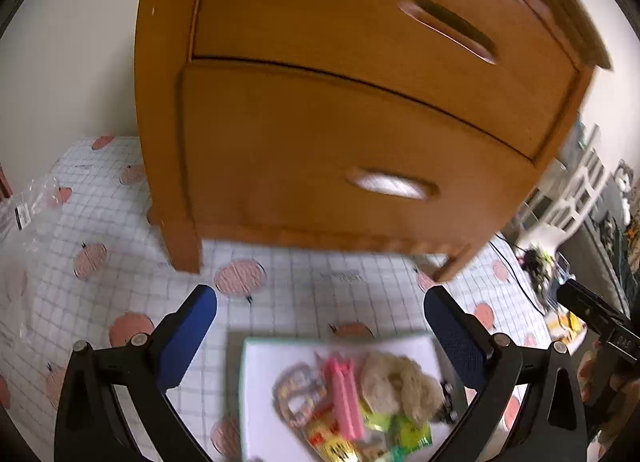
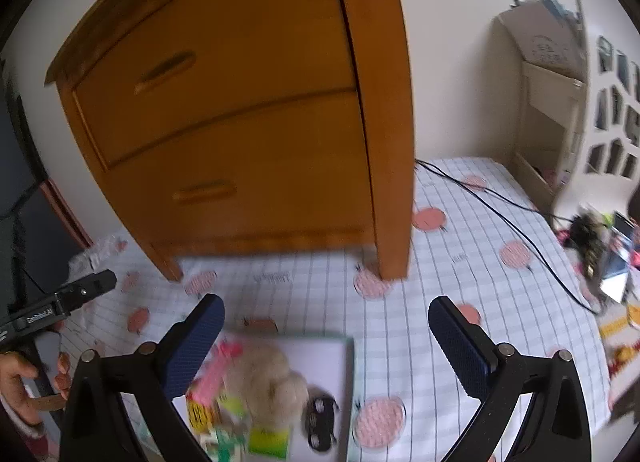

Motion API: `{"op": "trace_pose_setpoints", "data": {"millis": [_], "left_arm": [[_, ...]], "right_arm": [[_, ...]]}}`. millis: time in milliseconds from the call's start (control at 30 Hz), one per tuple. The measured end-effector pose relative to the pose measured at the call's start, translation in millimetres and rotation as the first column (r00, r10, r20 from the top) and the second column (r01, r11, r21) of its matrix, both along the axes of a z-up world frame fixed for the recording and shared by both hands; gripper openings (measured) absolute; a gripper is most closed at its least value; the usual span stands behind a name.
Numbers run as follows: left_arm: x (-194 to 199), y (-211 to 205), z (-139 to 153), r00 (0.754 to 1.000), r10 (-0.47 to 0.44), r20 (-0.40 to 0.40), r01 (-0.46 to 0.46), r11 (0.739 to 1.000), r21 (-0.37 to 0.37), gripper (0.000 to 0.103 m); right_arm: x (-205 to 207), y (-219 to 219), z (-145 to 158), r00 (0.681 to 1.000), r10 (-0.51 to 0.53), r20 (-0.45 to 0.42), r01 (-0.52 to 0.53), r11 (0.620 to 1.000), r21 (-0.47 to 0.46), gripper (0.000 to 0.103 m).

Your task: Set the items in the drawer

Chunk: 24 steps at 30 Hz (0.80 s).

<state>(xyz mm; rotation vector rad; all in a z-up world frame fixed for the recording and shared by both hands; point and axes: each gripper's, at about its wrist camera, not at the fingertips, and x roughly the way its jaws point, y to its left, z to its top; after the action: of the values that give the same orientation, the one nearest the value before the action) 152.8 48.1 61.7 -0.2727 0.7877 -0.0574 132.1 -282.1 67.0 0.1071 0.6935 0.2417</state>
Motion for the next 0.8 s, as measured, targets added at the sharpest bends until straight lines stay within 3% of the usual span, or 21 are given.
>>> {"op": "trace_pose_setpoints", "data": {"millis": [200, 367, 633, 800], "left_arm": [[38.1, 41.2, 13.2, 0.998, 0.043, 0.035, -0.041, 0.997, -0.068, 0.103], [63.6, 70.0, 25.7, 0.996, 0.024, 0.089, -0.010, 0.989, -0.150, 0.103], [79.0, 77.9, 37.2, 0.994, -0.052, 0.100, 0.065, 0.988, -0.137, 0.103], [81.7, 78.2, 34.9, 0.995, -0.034, 0.093, 0.044, 0.994, -0.102, 0.103]], "right_arm": [[51.6, 9.7, 15.4, 0.997, 0.079, 0.020, -0.078, 0.995, -0.063, 0.103], [93.4, 11.6, 20.7, 0.991, 0.130, 0.036, -0.128, 0.991, -0.047, 0.103], [141.9, 17.5, 24.0, 0.981, 0.188, 0.047, -0.187, 0.982, -0.037, 0.103], [153.2, 24.7, 24.8, 0.979, 0.199, 0.045, -0.197, 0.980, -0.037, 0.103]]}}
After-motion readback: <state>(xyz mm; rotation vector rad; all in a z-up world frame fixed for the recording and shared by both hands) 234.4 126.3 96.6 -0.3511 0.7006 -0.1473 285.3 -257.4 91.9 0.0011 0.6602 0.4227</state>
